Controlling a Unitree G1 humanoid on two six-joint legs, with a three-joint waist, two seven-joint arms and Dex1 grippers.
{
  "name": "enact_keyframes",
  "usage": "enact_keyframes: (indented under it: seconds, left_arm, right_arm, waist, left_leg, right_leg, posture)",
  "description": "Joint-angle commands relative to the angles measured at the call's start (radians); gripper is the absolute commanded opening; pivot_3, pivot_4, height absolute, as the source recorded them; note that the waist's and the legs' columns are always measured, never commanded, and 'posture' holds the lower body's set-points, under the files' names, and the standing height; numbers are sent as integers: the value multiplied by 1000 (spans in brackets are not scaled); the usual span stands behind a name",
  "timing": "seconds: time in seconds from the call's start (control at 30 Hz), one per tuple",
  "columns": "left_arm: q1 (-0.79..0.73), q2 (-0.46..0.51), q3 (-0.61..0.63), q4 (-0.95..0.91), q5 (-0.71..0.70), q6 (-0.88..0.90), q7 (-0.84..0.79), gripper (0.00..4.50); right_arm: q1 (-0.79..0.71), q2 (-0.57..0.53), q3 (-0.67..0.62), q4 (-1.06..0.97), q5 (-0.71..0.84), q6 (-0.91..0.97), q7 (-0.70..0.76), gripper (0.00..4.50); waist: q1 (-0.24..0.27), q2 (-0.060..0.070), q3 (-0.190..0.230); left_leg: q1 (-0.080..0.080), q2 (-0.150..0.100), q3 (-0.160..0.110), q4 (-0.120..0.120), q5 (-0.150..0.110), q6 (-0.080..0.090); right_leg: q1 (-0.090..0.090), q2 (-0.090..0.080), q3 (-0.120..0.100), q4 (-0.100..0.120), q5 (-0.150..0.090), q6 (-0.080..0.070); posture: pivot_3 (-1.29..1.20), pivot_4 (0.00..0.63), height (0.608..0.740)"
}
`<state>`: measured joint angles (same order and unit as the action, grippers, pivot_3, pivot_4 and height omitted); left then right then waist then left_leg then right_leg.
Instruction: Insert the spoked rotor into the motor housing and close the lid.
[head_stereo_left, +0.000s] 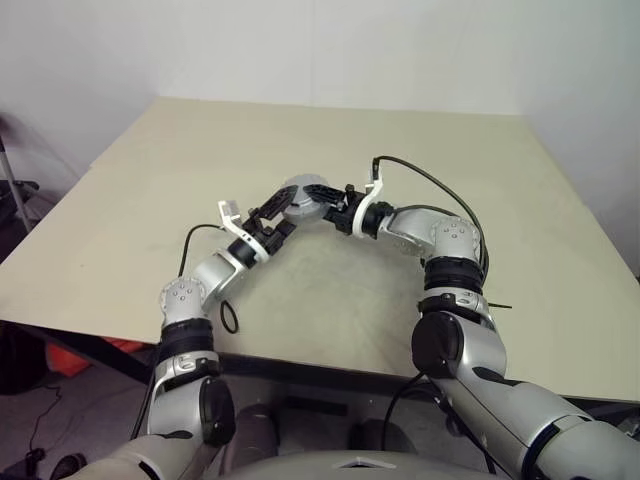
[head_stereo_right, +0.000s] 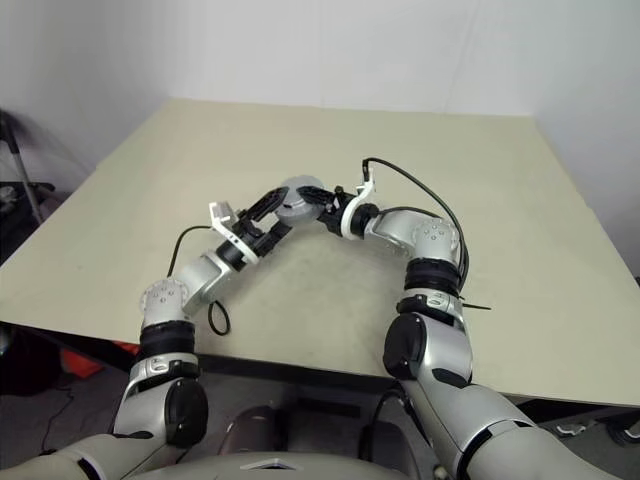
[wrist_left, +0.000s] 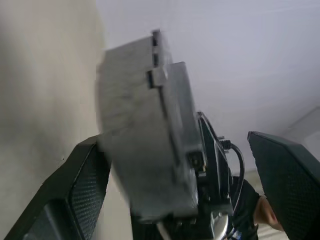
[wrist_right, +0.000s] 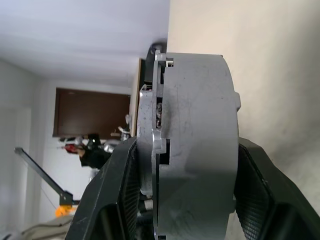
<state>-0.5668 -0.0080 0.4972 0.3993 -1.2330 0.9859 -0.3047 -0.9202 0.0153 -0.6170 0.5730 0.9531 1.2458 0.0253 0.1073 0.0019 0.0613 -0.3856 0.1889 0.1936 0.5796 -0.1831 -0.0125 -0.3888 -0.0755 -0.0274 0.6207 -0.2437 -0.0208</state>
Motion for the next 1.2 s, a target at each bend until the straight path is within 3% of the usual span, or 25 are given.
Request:
enact_keyframes:
  seconds: [0.03,0.5,0.6,0.73,1.03,1.2]
  left_arm:
    - [-40,0,-4,23,2,-25,-46,4467]
    - [-71,7,-14,105,80,-71,-68,4467]
    - [-74,4,-17,111,103,-84,-72,3861]
    - [-62,-3,-16,90,109,-94,-81,2520]
    - [-40,-11,-10,71,102,-77,-54,2428]
    - [-40,-12,-5,71,108,-94,-36,2428]
  right_arm:
    - [-13,0,-3,-72,52,0,23,2114]
    - [-23,24,-22,-102,68,-32,-30,2114]
    - [-22,27,-17,-115,78,-29,-36,2114]
    - [-12,38,-16,-150,95,-16,-62,2114]
    - [-5,60,-4,-183,94,-30,-119,2114]
    - [-8,50,24,-196,96,-34,-71,3757]
  waist:
    - [1,0,0]
    - [11,0,0]
    - [18,0,0]
    - [21,0,0]
    - [21,0,0]
    - [21,0,0]
  left_leg:
    - [0,0,0,0,0,0]
    - [0,0,-1,1,0,0]
    - [0,0,-1,1,0,0]
    - [0,0,-1,1,0,0]
    - [0,0,-1,1,0,0]
    - [0,0,-1,1,0,0]
  right_leg:
    - [0,0,0,0,0,0]
    - [0,0,0,2,0,0]
    - [0,0,0,2,0,0]
    - [0,0,0,2,0,0]
    - [0,0,0,3,0,0]
    - [0,0,0,3,0,0]
  posture:
    - [0,0,740]
    - [0,0,740]
    - [0,0,740]
    - [0,0,740]
    - [0,0,740]
    - [0,0,740]
